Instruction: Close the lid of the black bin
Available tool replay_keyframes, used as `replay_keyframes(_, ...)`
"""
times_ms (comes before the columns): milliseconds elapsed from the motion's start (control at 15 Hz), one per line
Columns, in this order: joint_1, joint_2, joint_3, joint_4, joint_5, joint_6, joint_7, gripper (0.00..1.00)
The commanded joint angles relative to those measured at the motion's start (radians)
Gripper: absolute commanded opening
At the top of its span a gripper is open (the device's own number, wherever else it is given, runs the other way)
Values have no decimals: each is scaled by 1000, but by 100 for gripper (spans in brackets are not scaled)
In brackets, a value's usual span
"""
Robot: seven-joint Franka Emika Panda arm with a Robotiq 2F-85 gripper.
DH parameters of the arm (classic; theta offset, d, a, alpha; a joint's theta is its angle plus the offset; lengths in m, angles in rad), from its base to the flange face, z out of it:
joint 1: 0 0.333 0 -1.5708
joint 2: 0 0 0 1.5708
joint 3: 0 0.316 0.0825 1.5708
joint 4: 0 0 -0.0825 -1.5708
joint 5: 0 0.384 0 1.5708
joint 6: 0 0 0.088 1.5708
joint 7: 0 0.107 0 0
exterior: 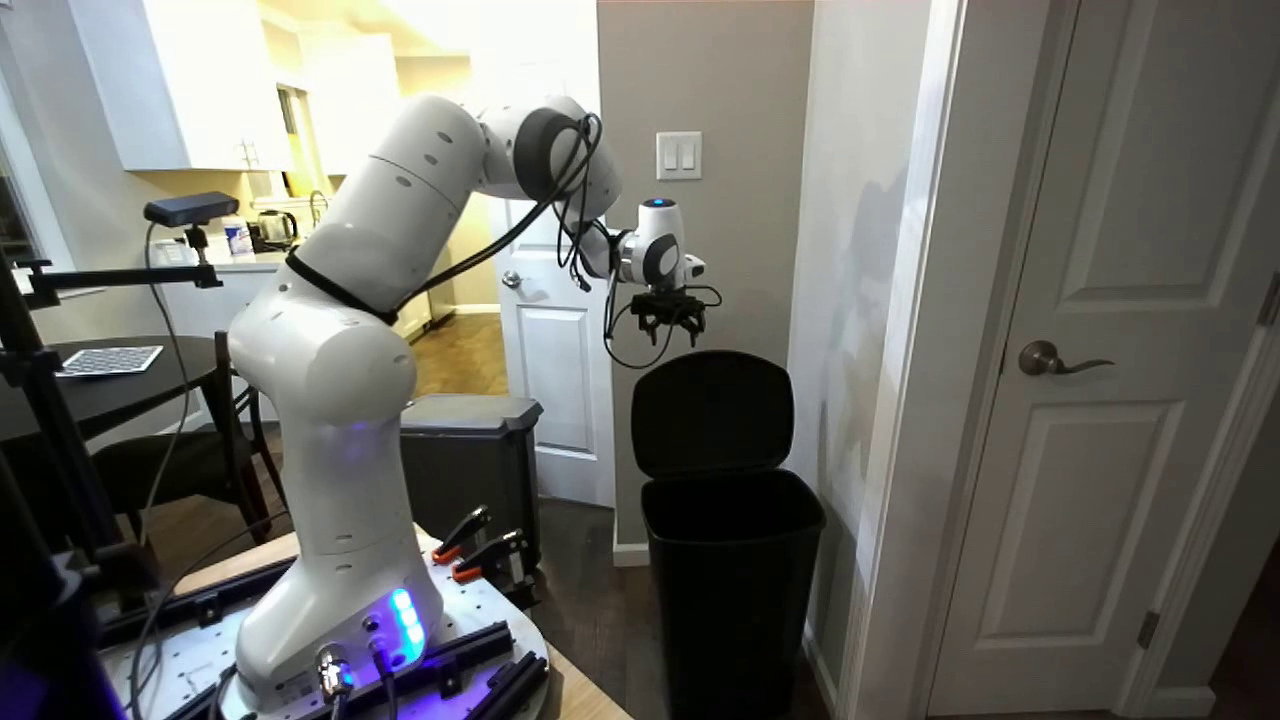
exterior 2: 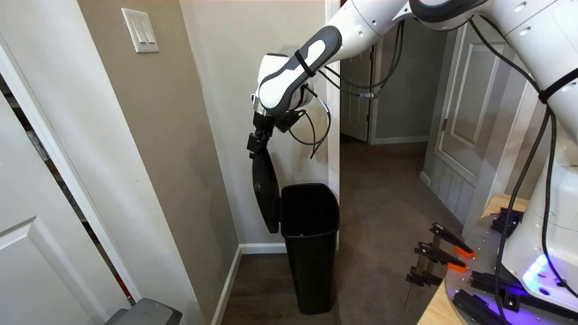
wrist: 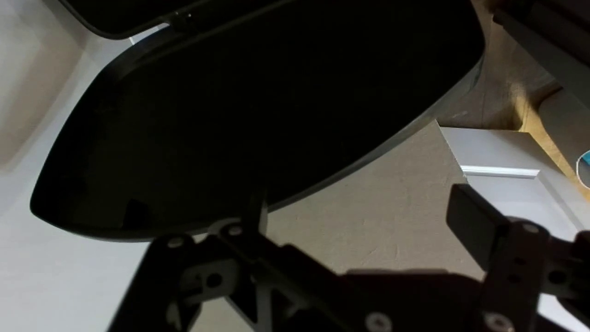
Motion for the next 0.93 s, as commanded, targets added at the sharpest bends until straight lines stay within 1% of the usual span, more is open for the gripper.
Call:
replay_keyframes(0,9,0,-9,3,9,-2,-4,100)
replay_keyframes(200,8,0,-8,3,10,-2,-4,100)
replay_keyframes(267,19,8,-23,15,-1,-2,12,100)
replay_keyframes(667,35,63,-21,81,-8,4,-14,100)
replay_keyframes(867,54,101,-37,131,-29,2,-9,100)
